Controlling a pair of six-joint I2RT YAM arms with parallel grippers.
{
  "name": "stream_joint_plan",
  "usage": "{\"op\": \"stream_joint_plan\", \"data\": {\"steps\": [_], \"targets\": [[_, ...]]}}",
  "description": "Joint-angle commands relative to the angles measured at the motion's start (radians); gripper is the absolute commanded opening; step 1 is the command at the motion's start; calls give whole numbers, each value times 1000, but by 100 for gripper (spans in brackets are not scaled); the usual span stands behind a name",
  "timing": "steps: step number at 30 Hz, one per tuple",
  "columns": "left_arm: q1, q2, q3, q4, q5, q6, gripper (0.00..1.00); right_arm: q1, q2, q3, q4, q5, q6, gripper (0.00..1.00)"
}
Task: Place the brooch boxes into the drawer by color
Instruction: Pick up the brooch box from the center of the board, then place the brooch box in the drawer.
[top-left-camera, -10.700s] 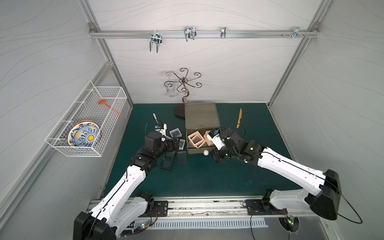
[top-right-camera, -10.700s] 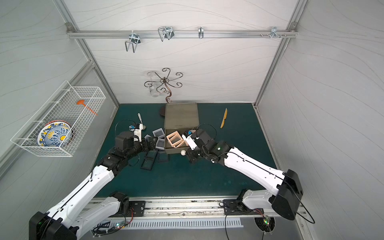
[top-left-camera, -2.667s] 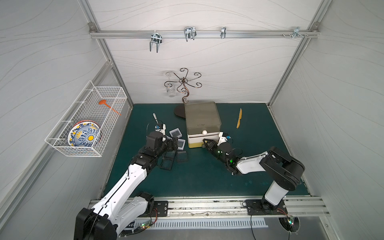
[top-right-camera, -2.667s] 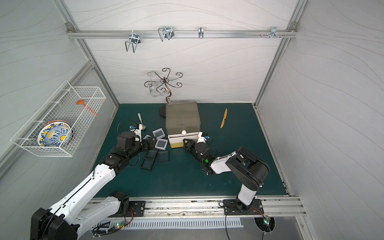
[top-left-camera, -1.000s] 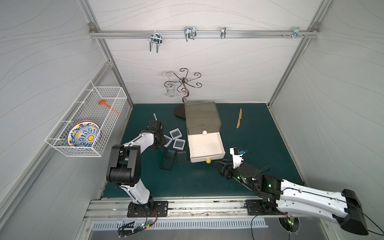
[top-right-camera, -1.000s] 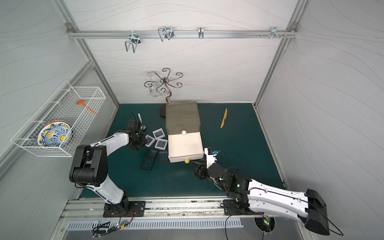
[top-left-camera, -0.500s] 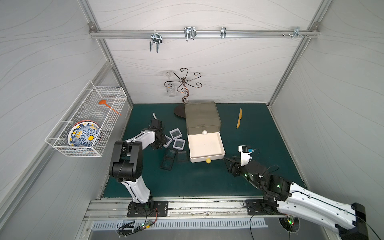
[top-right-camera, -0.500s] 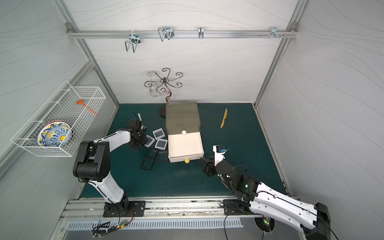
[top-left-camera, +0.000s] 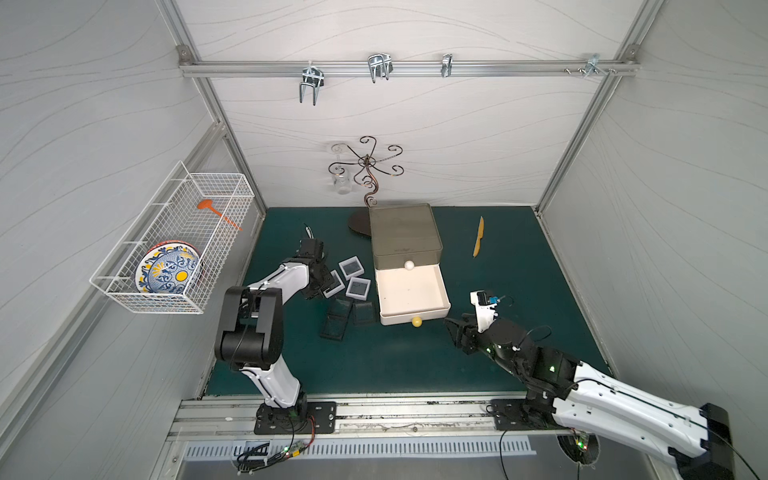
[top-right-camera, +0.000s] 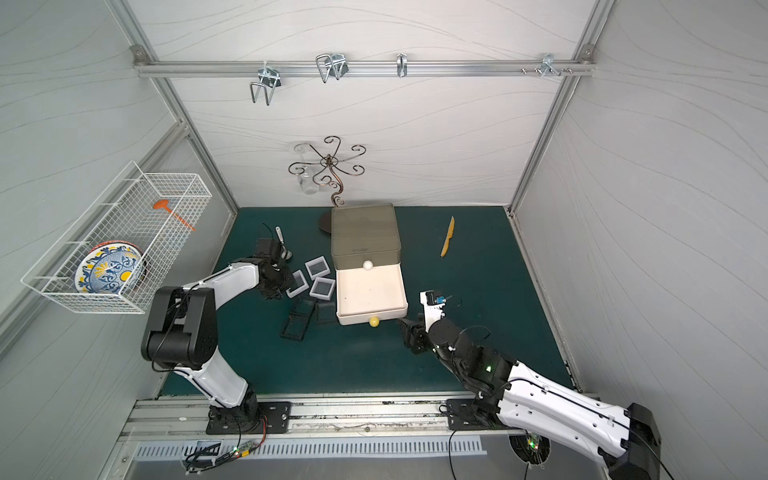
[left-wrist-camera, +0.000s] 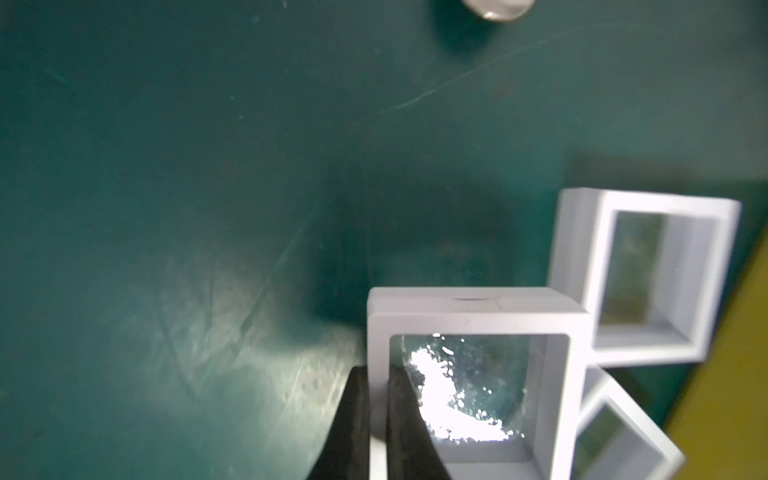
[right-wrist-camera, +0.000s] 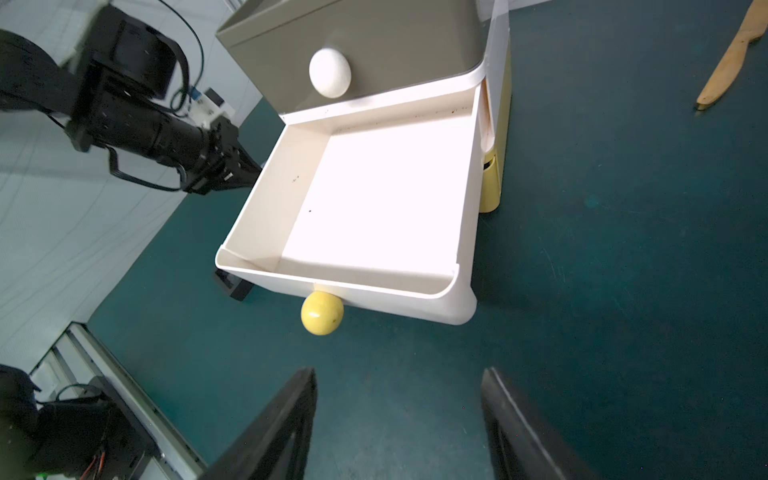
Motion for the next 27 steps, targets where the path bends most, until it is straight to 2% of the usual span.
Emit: {"op": "stream_joint_plan", "data": {"steps": [1, 5, 7, 10, 18, 27], "targets": [[-1, -153, -8, 41, 63, 59, 0, -31, 8, 57, 24, -85, -77, 68], [-41, -336, -13, 27, 114, 137, 0, -103, 24, 96, 33, -184, -122, 68], [-75, -413, -5, 14, 133, 169, 0, -168, 53, 138, 28, -278, -145, 68], [-119, -463, 35, -31, 157, 177, 0, -250, 102, 212, 6, -372, -178, 69], [-307, -398, 181, -131, 134, 132, 0, -337, 198, 328, -35, -427, -211, 70], [-504, -268, 235, -181, 48, 103, 0, -370, 190, 295, -45, -457, -178, 70]]}}
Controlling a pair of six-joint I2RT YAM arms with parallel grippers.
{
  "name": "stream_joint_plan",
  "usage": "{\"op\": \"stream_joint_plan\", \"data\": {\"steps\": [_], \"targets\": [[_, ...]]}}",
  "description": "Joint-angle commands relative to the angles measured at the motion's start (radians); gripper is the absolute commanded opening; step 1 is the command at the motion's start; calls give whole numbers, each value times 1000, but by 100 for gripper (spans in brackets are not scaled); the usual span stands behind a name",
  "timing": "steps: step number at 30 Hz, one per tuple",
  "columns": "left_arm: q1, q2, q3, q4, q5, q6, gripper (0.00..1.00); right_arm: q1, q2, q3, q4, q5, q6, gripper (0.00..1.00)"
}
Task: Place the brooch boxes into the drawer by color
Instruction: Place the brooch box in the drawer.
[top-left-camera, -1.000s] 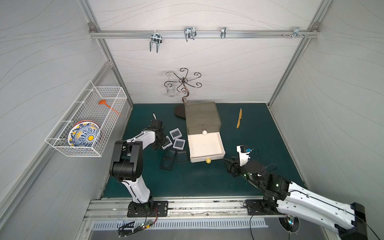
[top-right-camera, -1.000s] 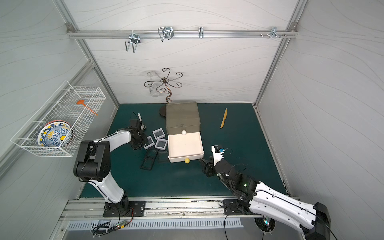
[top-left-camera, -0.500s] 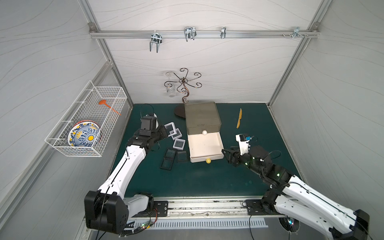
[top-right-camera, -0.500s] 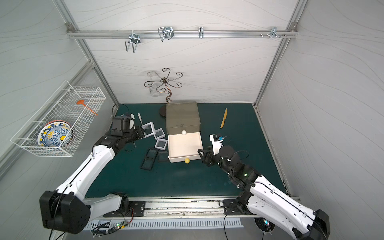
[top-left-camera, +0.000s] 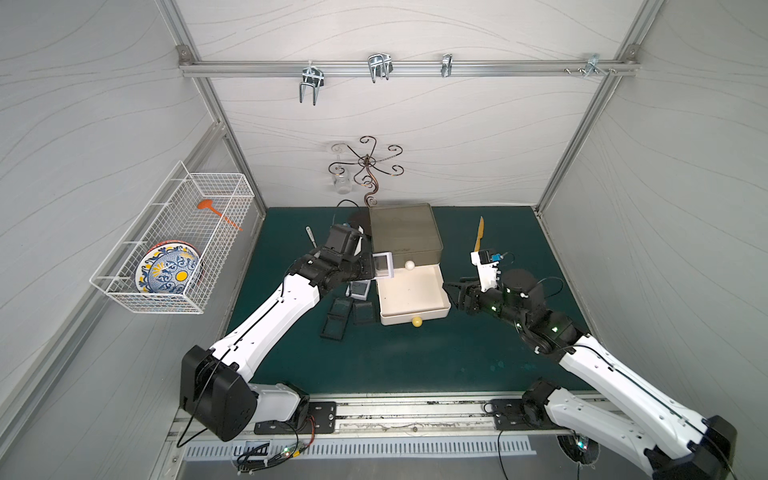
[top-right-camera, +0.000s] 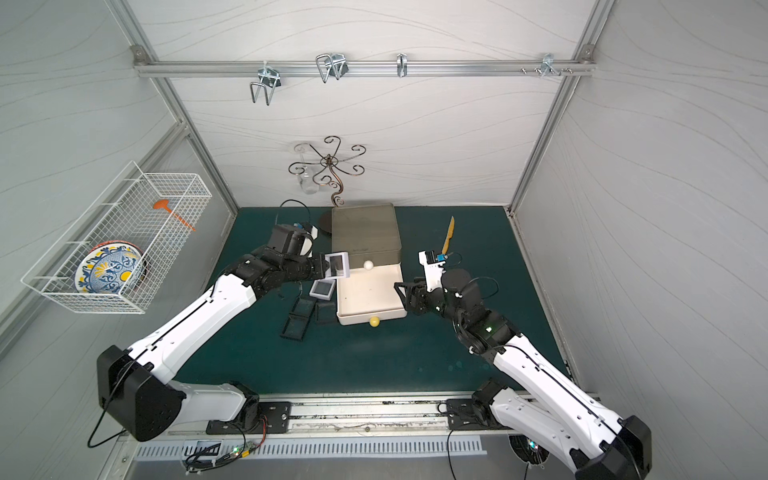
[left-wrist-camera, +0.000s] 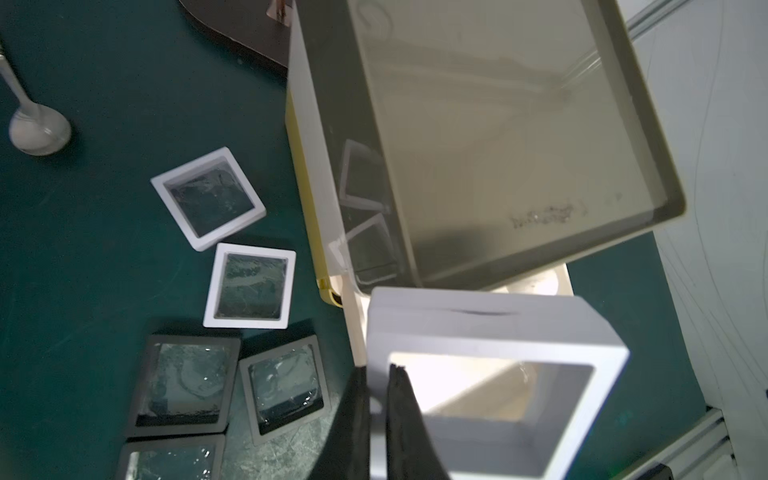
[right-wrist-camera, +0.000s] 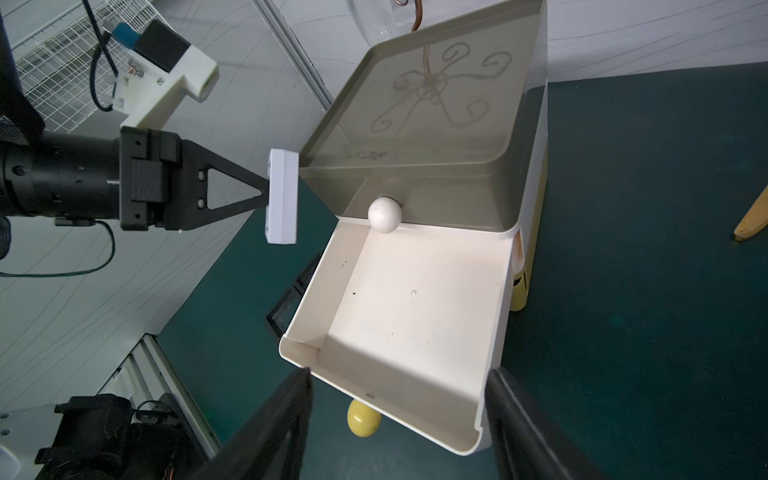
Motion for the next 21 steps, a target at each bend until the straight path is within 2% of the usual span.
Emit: {"op": "stream_joint_plan", "data": {"steps": [1, 8, 14, 21], "targets": [[-59, 34, 31, -10, -33, -25, 0, -14, -18, -9, -32, -24, 0, 70], [-142, 43, 4, -28, -84, -55, 0, -36, -46, -34, -40, -24, 0, 71], [-155, 65, -80, 54, -123, -104, 0, -45, -36, -51, -23, -41, 12, 70], [-166, 113, -99, 82, -128, -123, 0, -46, -39, -58, -24, -42, 16, 71]]}}
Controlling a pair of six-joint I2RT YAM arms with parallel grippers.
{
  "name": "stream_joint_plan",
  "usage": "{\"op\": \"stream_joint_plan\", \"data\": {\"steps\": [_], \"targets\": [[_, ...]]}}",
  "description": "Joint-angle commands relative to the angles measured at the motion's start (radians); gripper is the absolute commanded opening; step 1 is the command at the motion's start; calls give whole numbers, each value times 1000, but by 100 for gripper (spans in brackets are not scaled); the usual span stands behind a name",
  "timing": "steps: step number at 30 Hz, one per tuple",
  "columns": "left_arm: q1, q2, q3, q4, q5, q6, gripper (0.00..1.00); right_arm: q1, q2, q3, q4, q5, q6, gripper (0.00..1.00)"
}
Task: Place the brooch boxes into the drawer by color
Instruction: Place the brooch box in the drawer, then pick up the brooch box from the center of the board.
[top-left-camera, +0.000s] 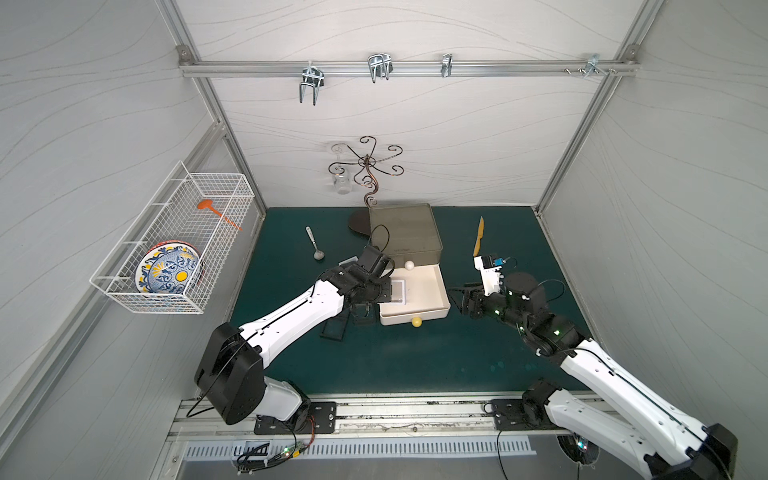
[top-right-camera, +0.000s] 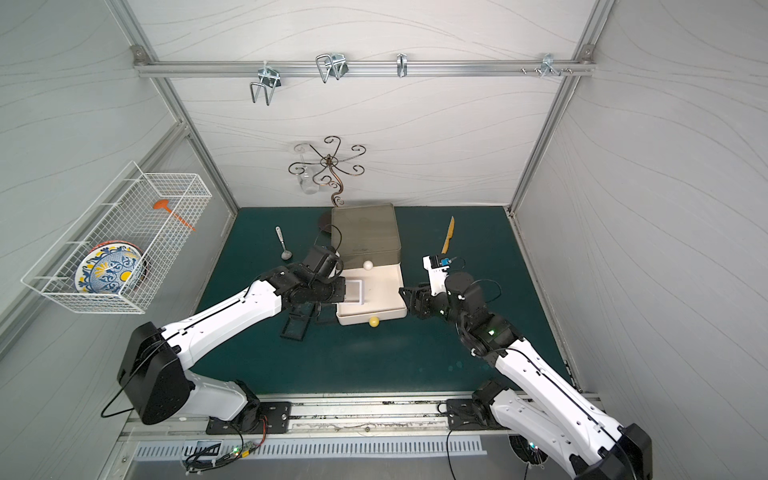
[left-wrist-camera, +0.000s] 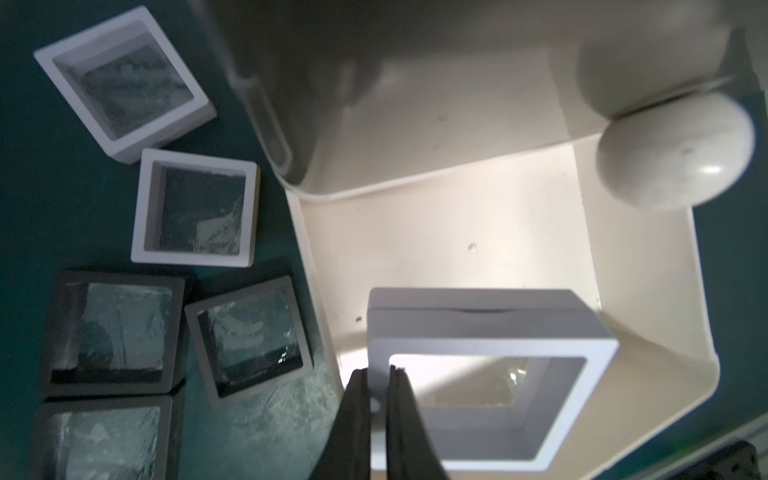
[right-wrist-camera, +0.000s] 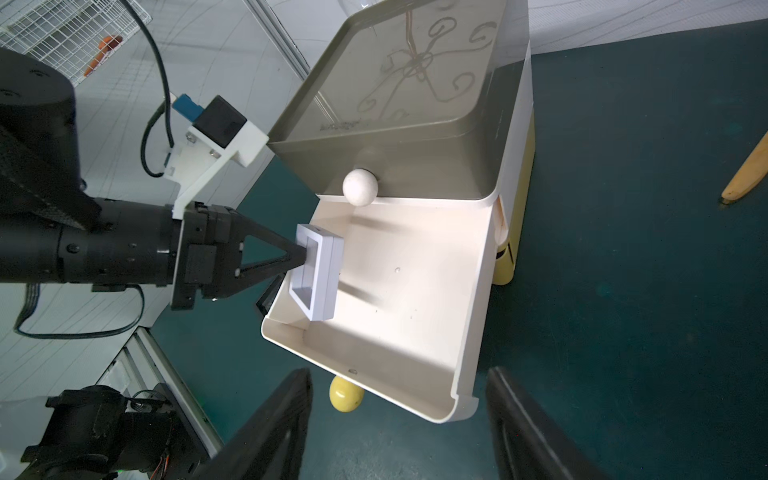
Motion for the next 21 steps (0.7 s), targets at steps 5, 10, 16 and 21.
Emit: {"op": "stream_joint_plan", "data": {"steps": [5, 10, 16, 21], "targets": [[-19, 36, 9, 52, -17, -21, 10, -8, -5, -22, 0, -9, 17, 71], [-21, 26, 15, 44, -30, -19, 25, -8, -7, -23, -2, -10, 17, 71], [-22, -25, 29, 29, -61, -15, 29, -8, -11, -22, -2, -5, 18, 71], [10, -119, 65, -36, -197, 51, 36, -8, -20, -20, -2, -13, 3, 71]]}}
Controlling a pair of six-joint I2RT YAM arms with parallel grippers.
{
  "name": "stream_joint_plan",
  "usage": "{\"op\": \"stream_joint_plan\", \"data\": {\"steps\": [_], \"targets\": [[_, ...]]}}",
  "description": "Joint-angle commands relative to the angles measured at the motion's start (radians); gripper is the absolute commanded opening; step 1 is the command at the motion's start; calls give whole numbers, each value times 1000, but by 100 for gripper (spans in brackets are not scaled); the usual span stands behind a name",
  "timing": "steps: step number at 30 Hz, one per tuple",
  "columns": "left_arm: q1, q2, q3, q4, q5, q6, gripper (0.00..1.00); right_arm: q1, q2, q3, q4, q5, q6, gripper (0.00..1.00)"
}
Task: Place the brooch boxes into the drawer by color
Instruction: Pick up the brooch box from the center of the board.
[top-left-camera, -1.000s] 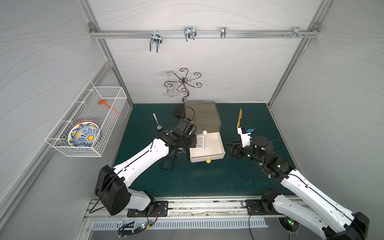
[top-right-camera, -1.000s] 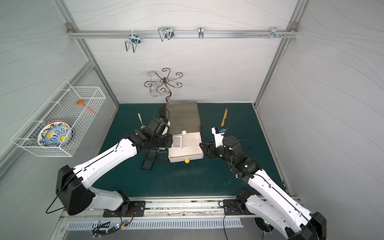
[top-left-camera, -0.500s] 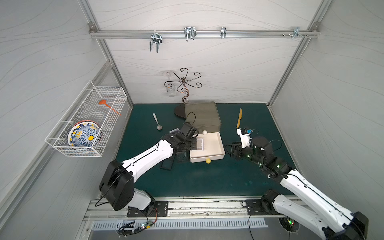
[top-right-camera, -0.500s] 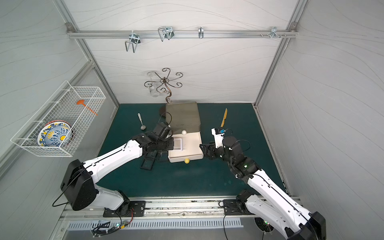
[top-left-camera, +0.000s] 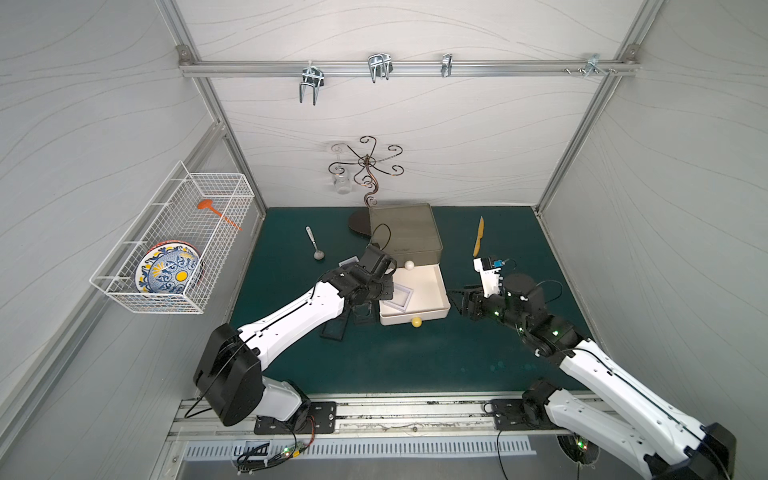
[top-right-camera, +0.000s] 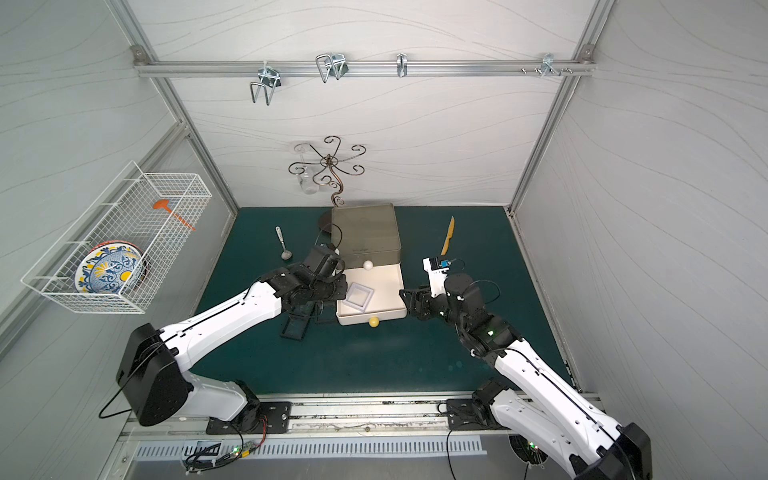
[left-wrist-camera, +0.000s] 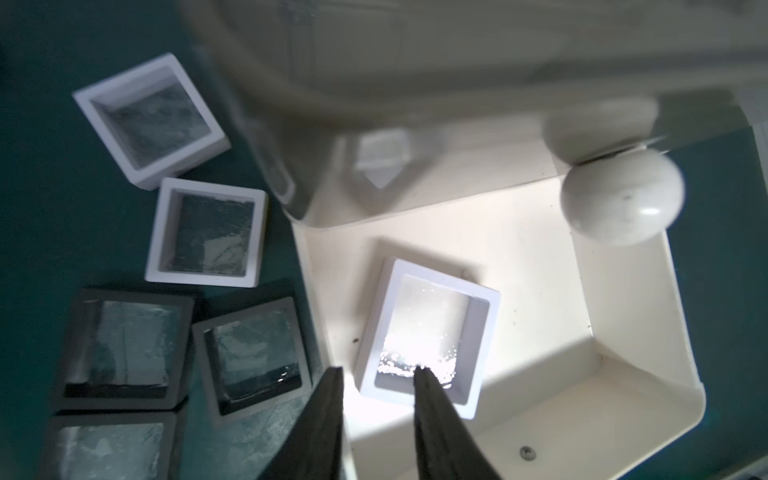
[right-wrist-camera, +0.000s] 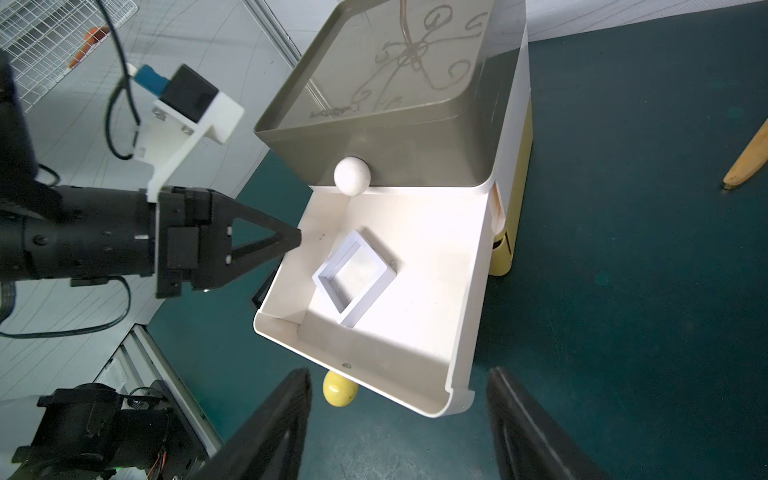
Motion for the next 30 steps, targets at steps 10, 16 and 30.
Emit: {"op": "stream_joint_plan", "data": {"steps": [10, 16, 30], "targets": [[410, 16, 49, -12, 129, 96, 42, -6, -7, -22, 37, -51, -4, 72], [475, 245, 163, -33, 139, 153, 42, -6, 10, -6, 29, -63, -16, 73], [514, 574, 320, 11, 203, 151, 43, -6, 21, 29, -36, -55, -70, 74]]}}
